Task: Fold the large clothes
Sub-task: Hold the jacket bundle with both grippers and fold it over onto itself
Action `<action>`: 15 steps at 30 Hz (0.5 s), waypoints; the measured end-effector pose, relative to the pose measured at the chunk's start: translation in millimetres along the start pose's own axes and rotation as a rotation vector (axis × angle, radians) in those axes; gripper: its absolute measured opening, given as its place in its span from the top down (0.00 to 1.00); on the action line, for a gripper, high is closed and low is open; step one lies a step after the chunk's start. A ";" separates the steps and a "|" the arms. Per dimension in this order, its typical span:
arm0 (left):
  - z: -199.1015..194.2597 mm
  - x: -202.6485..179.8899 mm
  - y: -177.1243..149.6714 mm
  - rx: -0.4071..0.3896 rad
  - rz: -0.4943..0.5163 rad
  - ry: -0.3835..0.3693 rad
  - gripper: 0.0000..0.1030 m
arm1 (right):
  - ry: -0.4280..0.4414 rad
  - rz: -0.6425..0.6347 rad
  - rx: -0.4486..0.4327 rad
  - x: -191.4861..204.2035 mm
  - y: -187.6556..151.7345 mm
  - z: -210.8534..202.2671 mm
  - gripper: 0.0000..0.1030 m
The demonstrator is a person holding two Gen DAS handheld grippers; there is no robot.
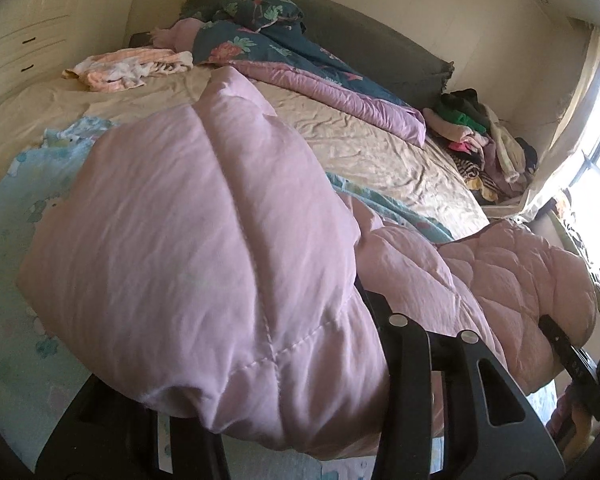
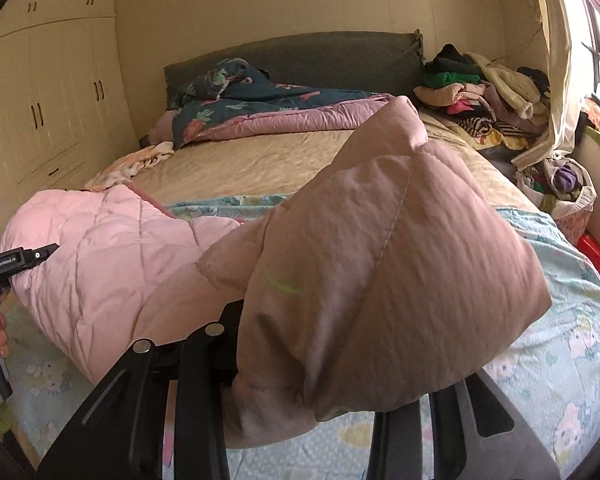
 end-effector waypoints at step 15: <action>-31.2 10.0 -23.5 0.016 -0.014 0.002 0.67 | -0.004 0.015 0.024 11.2 -22.2 -33.1 0.69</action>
Point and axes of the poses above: each gripper's, at about its wrist camera, not at the fingertips, and z roughly the way its jaws point, x to its left, y to its top, the point moved 9 cm from there along z, roughly the way its jaws point, and after that the axes turned 3 degrees about -x, right-handed, at the moved point
